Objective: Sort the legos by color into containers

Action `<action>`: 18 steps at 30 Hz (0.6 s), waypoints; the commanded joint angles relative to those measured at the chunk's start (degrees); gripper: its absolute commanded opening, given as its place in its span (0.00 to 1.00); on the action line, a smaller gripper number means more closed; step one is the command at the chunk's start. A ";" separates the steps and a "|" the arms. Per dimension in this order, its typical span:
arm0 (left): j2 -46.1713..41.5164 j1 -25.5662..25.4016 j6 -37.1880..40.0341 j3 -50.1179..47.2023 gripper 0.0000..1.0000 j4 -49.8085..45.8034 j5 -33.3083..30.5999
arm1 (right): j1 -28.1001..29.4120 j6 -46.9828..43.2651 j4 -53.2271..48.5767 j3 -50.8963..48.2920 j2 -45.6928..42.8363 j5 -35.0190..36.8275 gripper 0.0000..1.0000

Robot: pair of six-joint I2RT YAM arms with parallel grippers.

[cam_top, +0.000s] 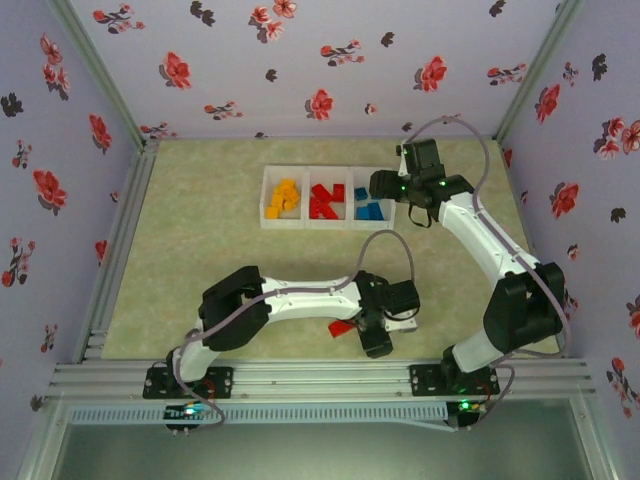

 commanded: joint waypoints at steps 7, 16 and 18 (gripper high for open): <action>2.36 -0.63 2.11 3.12 0.53 -3.58 0.86 | -0.45 -0.35 -1.15 -0.01 -1.50 -0.18 0.75; 3.70 -0.63 2.55 4.28 0.50 -4.54 0.92 | -0.43 -0.59 -1.39 0.17 -1.39 0.32 0.75; 3.87 -0.63 2.63 4.41 0.49 -4.63 0.86 | -0.45 -0.65 -1.26 0.08 -1.39 0.56 0.75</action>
